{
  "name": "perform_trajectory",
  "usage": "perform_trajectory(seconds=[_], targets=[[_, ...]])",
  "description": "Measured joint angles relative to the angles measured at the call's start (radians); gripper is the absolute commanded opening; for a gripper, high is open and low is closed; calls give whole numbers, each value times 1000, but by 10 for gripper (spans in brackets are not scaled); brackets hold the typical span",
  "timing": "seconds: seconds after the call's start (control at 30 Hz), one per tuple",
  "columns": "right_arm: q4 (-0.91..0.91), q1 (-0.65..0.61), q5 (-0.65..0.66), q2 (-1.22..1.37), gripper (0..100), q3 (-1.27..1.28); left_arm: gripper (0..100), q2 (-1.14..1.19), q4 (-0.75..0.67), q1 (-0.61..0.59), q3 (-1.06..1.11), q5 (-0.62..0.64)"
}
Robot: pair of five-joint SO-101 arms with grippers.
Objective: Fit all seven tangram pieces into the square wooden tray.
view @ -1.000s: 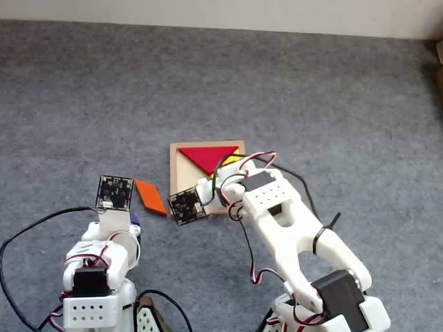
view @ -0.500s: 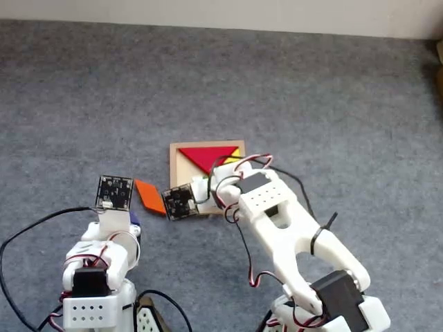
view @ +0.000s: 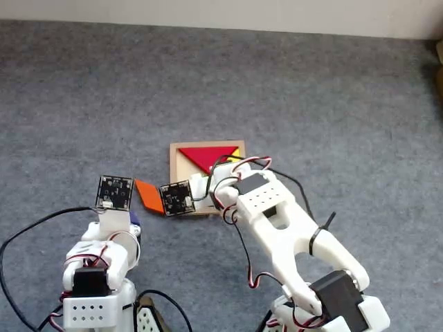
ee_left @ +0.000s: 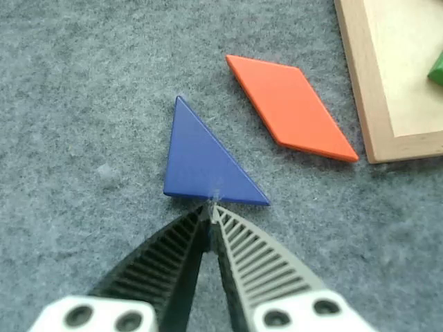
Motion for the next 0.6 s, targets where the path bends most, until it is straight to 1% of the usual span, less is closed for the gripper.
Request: perform_trajectory(seconds=[0.03, 0.07, 0.1, 0.2, 0.3, 0.47, 0.53, 0.6], targets=[[0, 0, -2, 0, 15, 0, 26, 0, 0, 0, 0, 0], [0, 0, -12, 0, 0, 0, 26, 0, 0, 0, 0, 0], [0, 0, -31, 0, 11, -2, 26, 0, 0, 0, 0, 0], [0, 17, -164, 0, 7, -34, 26, 0, 0, 0, 0, 0], [0, 49, -405, 0, 7, -63, 26, 0, 0, 0, 0, 0], [0, 107, -916, 0, 7, -78, 26, 0, 0, 0, 0, 0], [0, 129, -1065, 0, 7, -78, 26, 0, 0, 0, 0, 0], [0, 141, -1143, 0, 7, -78, 26, 0, 0, 0, 0, 0]])
